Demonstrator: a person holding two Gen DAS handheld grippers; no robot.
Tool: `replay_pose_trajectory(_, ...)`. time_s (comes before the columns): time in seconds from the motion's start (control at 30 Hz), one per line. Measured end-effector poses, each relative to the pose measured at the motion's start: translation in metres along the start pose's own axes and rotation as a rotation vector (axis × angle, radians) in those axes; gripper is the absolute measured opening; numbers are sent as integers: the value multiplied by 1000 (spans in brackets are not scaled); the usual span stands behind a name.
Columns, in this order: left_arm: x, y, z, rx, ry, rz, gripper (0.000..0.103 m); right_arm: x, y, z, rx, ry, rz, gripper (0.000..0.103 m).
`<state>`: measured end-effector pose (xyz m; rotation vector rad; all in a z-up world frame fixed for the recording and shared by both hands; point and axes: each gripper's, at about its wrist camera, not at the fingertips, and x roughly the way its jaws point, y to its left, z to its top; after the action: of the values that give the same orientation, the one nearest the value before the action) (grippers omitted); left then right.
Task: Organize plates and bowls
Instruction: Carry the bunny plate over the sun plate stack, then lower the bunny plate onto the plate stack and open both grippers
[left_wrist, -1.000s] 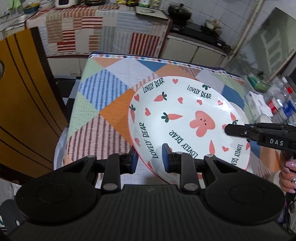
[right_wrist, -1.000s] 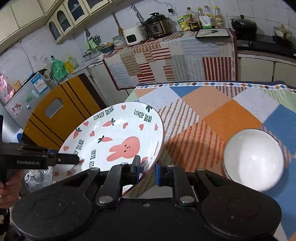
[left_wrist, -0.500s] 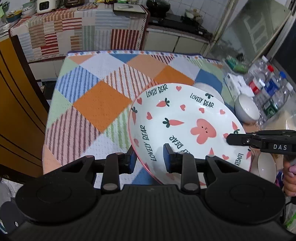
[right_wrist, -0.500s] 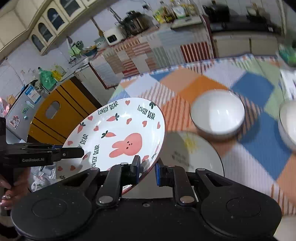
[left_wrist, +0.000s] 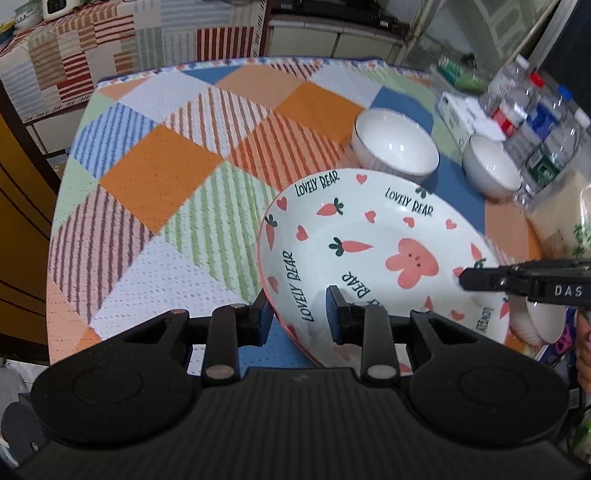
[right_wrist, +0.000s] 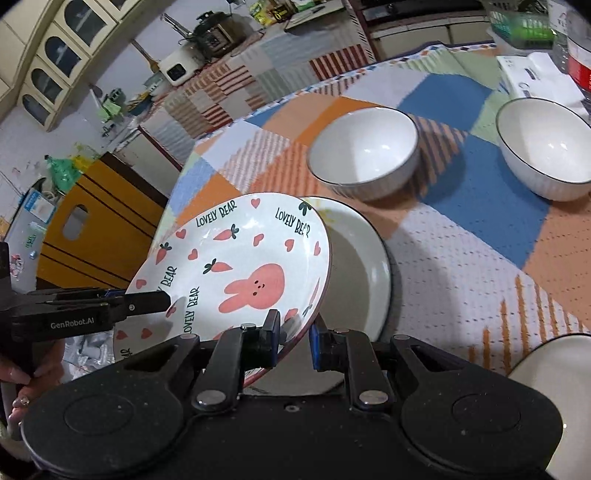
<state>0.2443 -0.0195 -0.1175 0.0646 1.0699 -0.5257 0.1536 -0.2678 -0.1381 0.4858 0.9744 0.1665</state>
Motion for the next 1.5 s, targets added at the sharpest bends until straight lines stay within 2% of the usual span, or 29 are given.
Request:
replay_pose_trajectory(0.33,24,-6,-7,10,53,4,28,10,-14,-5,-4,34,-54,21)
replay_pose_trajectory(0.47,28,-3,-5,9,71,-3,29,14,-13,-3,-10,40,-61,21)
replay_pose_trajectory(0.67,35,-1,-2,-5,96,-24,29,18,-7,2,-42,44,-117,22)
replay_pose_trajectory(0.9,38,1,-5,1,108,-37,29,25,17,-4,-141,45,-256,31)
replay_pose_trajectory(1.17,40,5,-4,-10,116,-70,28,26,25,-8,-204,18,-325,34)
replay_pose_trajectory(1.23,43,7,-5,-17,129,-92,28,27,33,-9,-230,16,-372,35)
replay_pose_trajectory(1.33,44,9,-7,-23,137,-110,26,37,52,-22,-345,16,-508,39)
replay_pose_trajectory(1.5,44,7,-7,-26,126,-92,26,44,57,-30,-416,-9,-569,39)
